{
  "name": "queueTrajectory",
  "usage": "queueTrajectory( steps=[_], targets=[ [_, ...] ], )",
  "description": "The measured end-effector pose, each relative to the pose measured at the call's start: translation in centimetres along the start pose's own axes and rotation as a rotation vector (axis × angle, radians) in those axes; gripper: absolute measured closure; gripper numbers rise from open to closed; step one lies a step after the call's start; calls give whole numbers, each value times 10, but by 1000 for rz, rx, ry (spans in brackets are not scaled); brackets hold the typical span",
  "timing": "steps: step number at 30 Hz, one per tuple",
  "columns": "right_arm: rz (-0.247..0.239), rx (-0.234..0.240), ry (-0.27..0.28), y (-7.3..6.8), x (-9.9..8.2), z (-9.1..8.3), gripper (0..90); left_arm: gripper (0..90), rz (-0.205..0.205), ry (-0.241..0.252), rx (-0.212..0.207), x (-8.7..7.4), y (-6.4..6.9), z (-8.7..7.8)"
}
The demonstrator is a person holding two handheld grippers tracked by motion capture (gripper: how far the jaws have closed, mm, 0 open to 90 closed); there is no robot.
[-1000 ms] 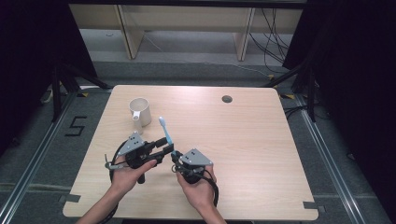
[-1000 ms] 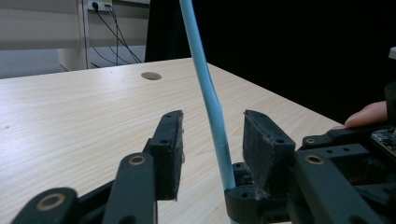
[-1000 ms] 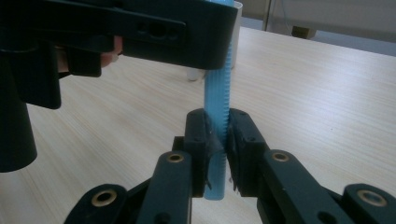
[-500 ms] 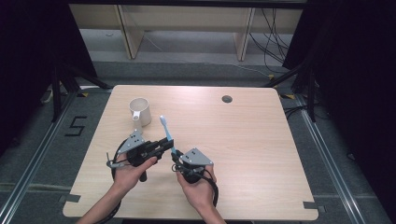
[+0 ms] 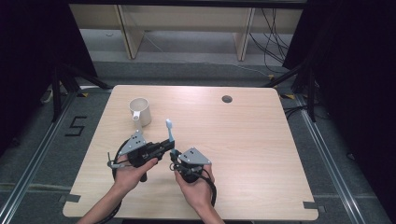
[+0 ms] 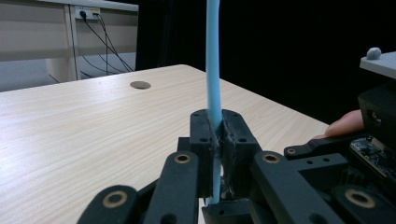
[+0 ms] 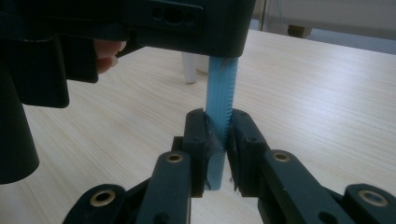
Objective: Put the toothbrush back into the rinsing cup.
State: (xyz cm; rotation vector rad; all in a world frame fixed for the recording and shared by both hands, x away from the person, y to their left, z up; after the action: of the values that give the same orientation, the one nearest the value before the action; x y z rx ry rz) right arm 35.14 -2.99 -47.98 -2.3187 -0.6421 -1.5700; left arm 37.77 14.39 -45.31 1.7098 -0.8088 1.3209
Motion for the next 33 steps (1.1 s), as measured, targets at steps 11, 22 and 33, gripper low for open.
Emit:
queueTrajectory(
  steps=[11, 22, 33],
  targets=[
    [-12, 2, -59, 5, -1, -5, 646, 838, 43, -15, 49, 3, -3, -5],
    [-34, -42, -105, 31, -14, -21, 608, 838, 46, -1, 76, 10, -10, -15],
    [-26, -114, -81, 62, -14, -30, 597, 838, 60, 2, 121, 13, -17, -28]
  ],
)
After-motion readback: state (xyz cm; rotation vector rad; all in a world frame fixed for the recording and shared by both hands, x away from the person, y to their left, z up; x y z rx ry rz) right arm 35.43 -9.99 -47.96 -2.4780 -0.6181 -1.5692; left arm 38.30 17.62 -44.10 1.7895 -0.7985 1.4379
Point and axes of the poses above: each handheld gripper's, and its own axes: z roughly forward along the jaws, x roughly out of its top, y roughly to its right, the point moved 1 cm from there along z, roughly forward along the jaws, and after that the axes turned 10 degrees about -x, right-handed, at the moved point
